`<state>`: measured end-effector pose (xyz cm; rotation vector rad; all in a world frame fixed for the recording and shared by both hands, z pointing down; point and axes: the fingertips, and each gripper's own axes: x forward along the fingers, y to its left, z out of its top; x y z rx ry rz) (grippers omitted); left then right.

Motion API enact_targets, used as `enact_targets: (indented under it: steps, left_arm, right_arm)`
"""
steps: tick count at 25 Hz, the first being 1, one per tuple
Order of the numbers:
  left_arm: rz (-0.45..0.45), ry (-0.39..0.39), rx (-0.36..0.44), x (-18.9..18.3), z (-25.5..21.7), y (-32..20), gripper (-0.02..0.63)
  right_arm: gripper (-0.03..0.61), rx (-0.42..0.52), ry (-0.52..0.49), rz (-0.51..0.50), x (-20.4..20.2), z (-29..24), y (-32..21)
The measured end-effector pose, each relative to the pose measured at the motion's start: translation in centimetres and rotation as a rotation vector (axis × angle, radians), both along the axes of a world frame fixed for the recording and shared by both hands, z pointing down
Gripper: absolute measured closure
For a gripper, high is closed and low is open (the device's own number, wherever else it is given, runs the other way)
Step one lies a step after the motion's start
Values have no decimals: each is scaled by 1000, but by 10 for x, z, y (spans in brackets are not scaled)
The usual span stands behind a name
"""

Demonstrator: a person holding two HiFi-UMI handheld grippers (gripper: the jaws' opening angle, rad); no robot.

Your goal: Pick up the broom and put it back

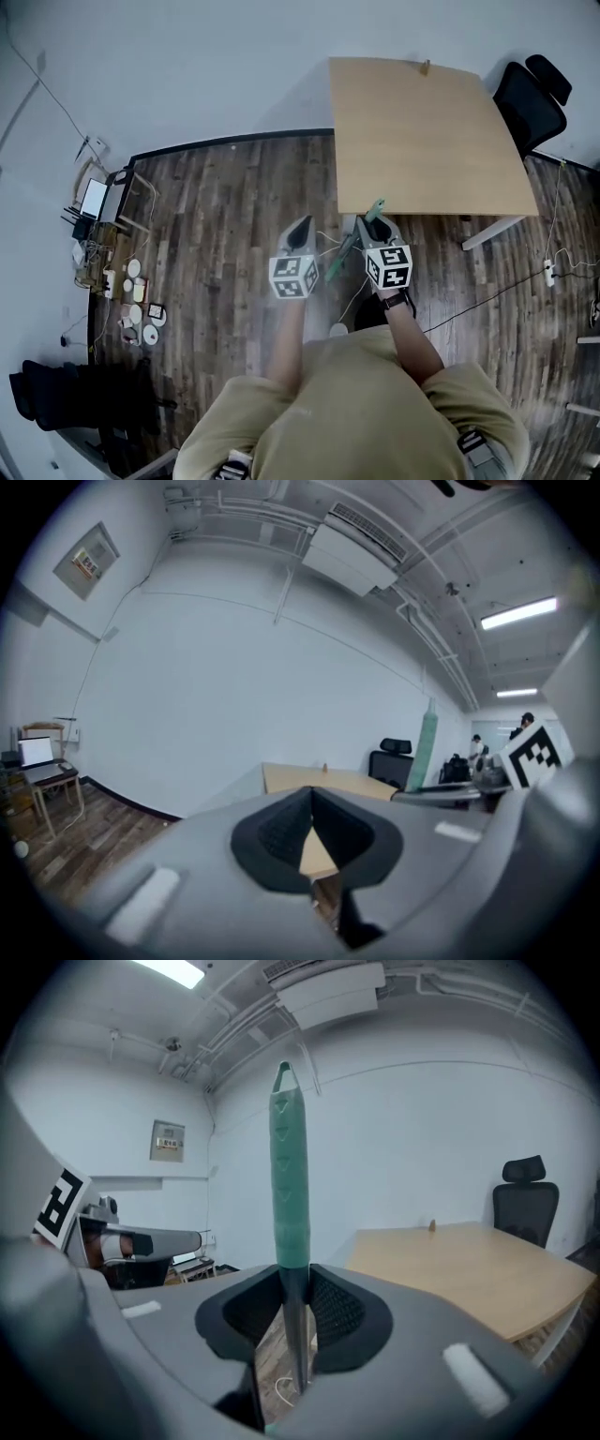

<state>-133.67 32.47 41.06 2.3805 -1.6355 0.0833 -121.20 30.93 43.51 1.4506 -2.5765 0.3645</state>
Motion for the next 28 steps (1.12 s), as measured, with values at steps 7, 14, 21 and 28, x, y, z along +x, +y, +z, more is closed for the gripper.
enact_targets:
  steps: [7,14,21,28]
  left_arm:
    - [63,-35,183,36,-87,8,612]
    - [39,-32,270,62,-142,14,612]
    - [33,-29,274,105,-146,21,612]
    - [146,-11,264,204,-144,27,612]
  right_arm:
    - [488,218,-43,38,35,-105,15]
    - [486,313,-35,0,57,-155,23]
    - [487,301,-61,17,107,-159,38]
    - [486,261,-90,95,193,-149,53]
